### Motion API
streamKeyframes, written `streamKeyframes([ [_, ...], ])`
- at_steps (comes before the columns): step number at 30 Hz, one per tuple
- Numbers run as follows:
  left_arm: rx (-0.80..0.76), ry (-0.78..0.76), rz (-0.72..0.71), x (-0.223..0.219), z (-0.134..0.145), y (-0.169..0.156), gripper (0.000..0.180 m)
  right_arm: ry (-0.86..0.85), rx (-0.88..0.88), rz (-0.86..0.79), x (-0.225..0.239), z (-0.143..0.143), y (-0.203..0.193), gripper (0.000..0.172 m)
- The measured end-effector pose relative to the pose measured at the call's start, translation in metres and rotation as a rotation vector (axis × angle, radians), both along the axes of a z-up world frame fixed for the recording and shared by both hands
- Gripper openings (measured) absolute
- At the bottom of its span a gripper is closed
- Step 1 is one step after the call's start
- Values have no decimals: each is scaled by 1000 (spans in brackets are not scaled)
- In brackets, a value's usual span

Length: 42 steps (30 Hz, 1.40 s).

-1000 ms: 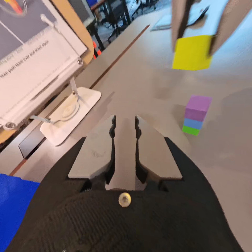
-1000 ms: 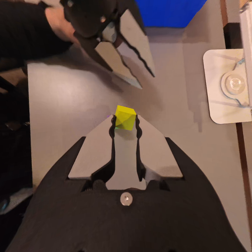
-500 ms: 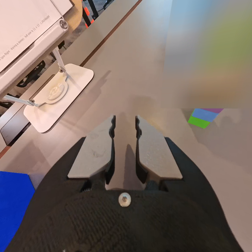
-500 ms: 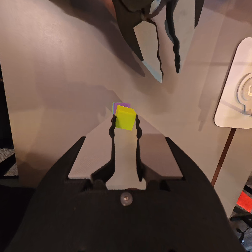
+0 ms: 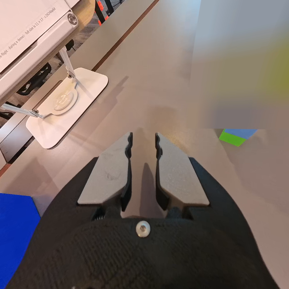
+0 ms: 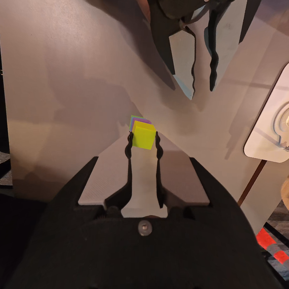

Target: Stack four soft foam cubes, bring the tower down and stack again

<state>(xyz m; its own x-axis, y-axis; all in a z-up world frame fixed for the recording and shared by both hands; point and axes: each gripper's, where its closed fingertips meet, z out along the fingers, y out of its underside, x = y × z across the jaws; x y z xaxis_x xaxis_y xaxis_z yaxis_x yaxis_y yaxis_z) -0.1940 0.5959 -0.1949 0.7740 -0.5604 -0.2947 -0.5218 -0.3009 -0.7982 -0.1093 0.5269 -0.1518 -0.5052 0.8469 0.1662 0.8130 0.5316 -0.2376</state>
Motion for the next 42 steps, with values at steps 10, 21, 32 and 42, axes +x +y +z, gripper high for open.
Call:
streamKeyframes([
  [10, 0, -5, -1, 0, 0, 0, 26, -35, 7, 41, -1, -5, 4, 27],
  [21, -5, 0, -7, 1, -1, -1, 26, -49, 7, 64, -1, -7, 3, 27],
  [32, -8, -1, -8, 1, -1, -1, 26, -58, 5, 70, -2, -9, 3, 27],
  [42, -13, -6, -7, 1, -2, -1, 26, -54, -12, 59, -5, -10, 4, 30],
])
